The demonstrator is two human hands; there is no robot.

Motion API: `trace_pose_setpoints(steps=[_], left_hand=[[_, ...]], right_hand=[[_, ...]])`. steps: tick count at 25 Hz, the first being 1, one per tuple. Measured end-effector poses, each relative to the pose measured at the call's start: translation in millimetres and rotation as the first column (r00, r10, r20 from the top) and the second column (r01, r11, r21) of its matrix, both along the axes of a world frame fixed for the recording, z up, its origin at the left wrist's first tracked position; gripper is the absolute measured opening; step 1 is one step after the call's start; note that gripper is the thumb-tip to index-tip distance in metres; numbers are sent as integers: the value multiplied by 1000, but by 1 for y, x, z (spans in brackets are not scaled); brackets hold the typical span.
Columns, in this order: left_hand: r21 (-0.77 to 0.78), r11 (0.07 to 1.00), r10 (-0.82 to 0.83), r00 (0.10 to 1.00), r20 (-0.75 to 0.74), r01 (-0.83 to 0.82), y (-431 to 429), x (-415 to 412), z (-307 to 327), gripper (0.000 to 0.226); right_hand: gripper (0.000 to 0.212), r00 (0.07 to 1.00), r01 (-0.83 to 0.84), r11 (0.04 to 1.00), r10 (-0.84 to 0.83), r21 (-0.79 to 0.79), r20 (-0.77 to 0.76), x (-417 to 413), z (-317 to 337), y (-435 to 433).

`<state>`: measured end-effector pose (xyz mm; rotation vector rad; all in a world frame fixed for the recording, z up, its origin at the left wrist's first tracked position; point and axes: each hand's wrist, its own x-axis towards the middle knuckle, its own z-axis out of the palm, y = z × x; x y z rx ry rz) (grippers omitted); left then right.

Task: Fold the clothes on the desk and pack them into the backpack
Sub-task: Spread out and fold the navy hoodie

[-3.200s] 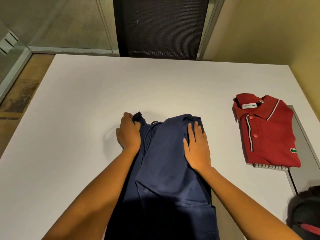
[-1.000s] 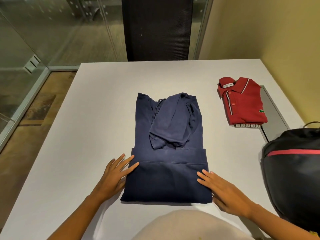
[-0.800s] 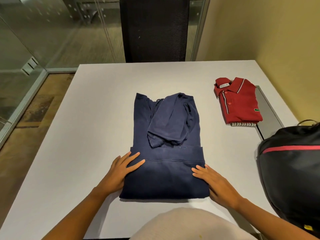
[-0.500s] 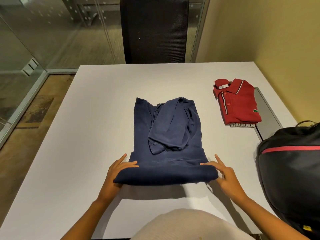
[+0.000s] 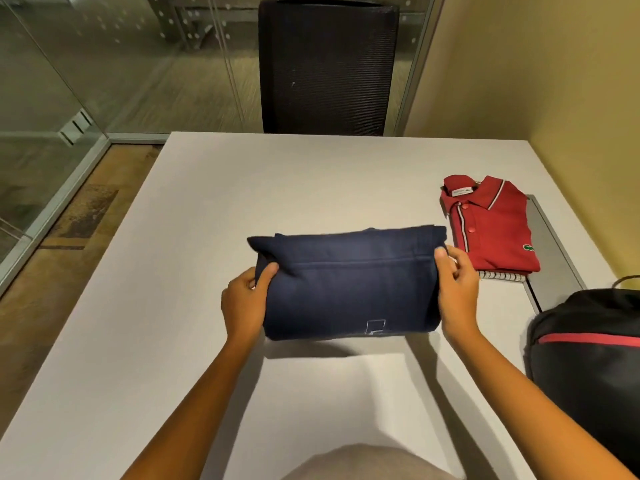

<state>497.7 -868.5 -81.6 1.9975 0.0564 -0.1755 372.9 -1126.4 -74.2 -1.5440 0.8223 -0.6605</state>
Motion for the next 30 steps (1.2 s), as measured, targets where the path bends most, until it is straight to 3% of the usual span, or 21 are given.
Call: trace_pose_setpoints(steps=[3, 6, 11, 15, 19, 22, 24, 27, 30], left_hand=[[10, 996, 90, 994, -56, -89, -24, 37, -20, 44], [70, 997, 30, 981, -192, -17, -45, 57, -41, 50], [324, 944, 44, 997, 69, -64, -68, 66, -62, 50], [566, 824, -11, 999, 39, -13, -91, 85, -75, 51], [653, 757, -22, 1000, 18, 5, -93, 97, -82, 56], [544, 837, 19, 992, -124, 52, -88, 97, -86, 76], [419, 906, 40, 977, -210, 53, -91, 97, -86, 86], [343, 936, 42, 945, -325, 76, -92, 108, -80, 87], [138, 985, -25, 885, -466, 101, -78, 127, -68, 80]], right_hand=[[35, 987, 97, 994, -103, -56, -120, 58, -10, -10], [49, 930, 0, 982, -70, -191, -360, 90, -31, -15], [55, 861, -23, 903, -200, -429, -468, 109, -72, -25], [50, 722, -141, 837, -279, -529, -634, 126, -95, -28], [44, 684, -182, 733, -384, -655, -620, 137, -104, -35], [82, 570, -81, 942, -225, -327, -790, 132, -97, -35], [96, 534, -67, 979, -126, -191, -836, 131, -90, -27], [93, 591, -75, 990, -53, -120, -805, 137, -77, -27], [72, 650, -53, 991, 130, 126, -748, 141, -67, -52]])
